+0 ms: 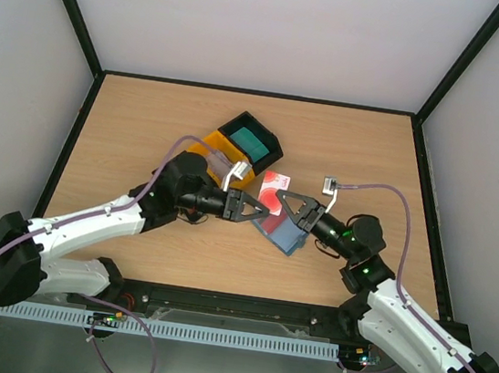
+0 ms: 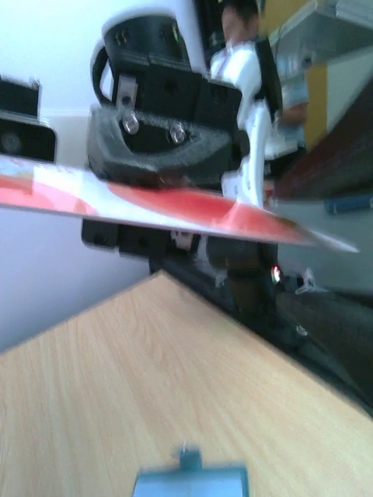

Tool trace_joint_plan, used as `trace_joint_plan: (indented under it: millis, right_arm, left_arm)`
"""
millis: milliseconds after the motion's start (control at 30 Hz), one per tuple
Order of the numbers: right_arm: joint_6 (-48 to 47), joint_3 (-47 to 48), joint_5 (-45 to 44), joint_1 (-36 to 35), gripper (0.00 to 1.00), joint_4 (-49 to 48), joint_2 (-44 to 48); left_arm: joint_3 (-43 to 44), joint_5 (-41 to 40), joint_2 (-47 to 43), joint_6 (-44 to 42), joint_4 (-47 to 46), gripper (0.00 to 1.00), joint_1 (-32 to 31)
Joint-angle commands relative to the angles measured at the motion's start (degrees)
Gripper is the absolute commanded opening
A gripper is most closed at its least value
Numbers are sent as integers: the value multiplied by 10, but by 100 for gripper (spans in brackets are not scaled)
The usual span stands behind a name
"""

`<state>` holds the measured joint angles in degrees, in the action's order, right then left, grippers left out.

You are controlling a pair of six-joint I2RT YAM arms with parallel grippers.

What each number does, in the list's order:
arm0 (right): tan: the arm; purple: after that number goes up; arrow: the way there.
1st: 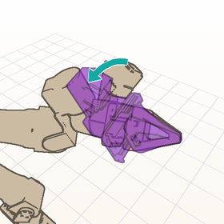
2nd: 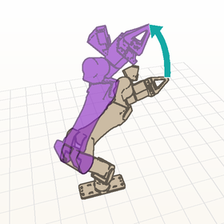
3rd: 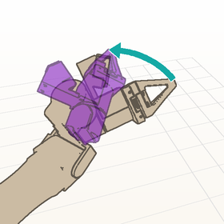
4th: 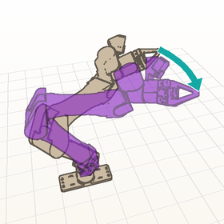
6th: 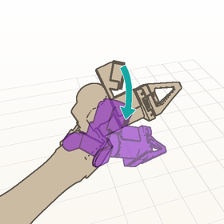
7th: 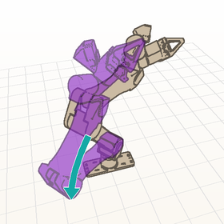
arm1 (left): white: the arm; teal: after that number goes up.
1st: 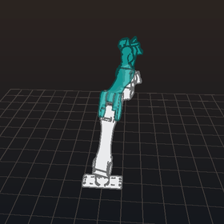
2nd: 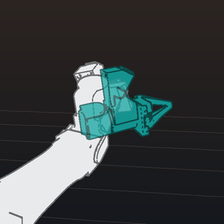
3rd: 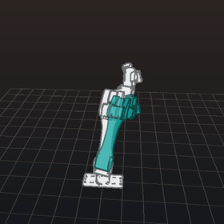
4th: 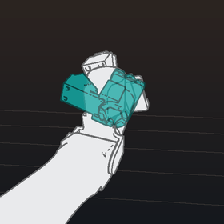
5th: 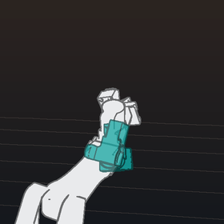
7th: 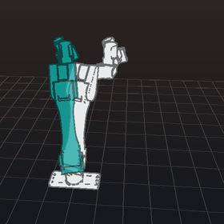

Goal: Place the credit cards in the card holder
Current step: Insert the credit card into the card holder.

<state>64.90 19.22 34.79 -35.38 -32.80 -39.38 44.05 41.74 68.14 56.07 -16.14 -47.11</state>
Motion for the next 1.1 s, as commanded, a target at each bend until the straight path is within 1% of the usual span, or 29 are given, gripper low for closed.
trace_joint_plan:
  millis: [0,33,133,200,300,467,633,733,833,933,1067]
  right_arm:
    - [-32,6,-53,-1,2,64,11]
    - [-45,7,-77,-1,2,107,13]
    - [-70,-3,-168,-1,2,228,13]
    - [-67,-21,-227,-1,2,279,9]
    - [-49,-43,-255,-1,2,315,-2]
    - [-3,-82,-276,-1,2,301,1]
    - [32,-104,-279,-1,2,286,-23]
    - [46,-111,-278,-1,2,266,-45]
    - [53,-115,-289,-1,2,246,-67]
    - [61,-121,-289,-1,2,216,-91]
    - [74,-135,-271,-1,2,139,-115]
  left_arm:
    - [29,-84,12,-70,130,46,7]
    - [36,-130,17,-89,172,51,7]
    - [48,-255,54,-123,257,54,7]
    - [46,-287,83,-138,255,54,7]
    - [51,-307,131,-156,228,51,7]
    - [97,-314,227,-191,215,49,7]
    - [123,-321,293,-219,202,48,6]
    - [136,-327,322,-232,204,41,7]
    - [138,-355,341,-234,201,28,7]
    - [136,-367,352,-234,194,23,7]
    - [130,-365,360,-231,187,17,6]
